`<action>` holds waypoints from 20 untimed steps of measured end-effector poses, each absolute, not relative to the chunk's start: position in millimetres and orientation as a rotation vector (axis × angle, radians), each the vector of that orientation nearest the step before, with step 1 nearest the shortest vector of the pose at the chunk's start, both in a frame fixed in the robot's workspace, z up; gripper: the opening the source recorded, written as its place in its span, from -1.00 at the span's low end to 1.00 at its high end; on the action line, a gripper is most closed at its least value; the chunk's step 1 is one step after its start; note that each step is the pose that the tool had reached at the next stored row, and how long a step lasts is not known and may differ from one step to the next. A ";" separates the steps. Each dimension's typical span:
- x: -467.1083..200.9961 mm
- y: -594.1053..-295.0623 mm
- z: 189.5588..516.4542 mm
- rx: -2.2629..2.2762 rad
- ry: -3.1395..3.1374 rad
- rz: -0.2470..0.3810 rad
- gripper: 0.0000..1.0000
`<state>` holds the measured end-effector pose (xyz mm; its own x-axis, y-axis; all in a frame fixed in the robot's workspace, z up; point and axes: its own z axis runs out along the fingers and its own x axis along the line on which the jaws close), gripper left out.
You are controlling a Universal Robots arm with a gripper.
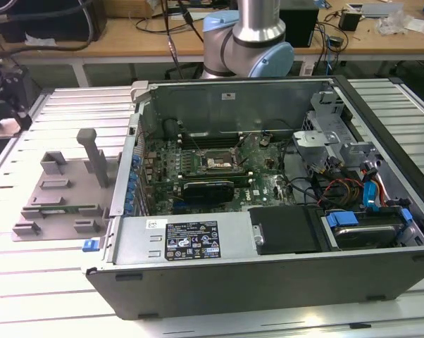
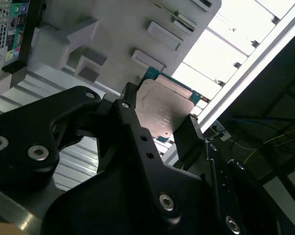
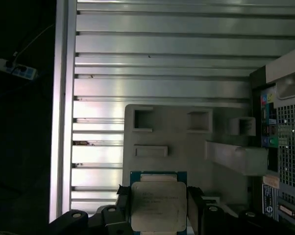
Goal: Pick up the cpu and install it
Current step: 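Pick up the cpu and move it towards the insertion slot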
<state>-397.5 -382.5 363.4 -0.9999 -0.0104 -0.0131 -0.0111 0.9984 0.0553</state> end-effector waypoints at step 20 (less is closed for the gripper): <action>-391.9 -382.5 416.5 -0.017 3.128 0.087 0.09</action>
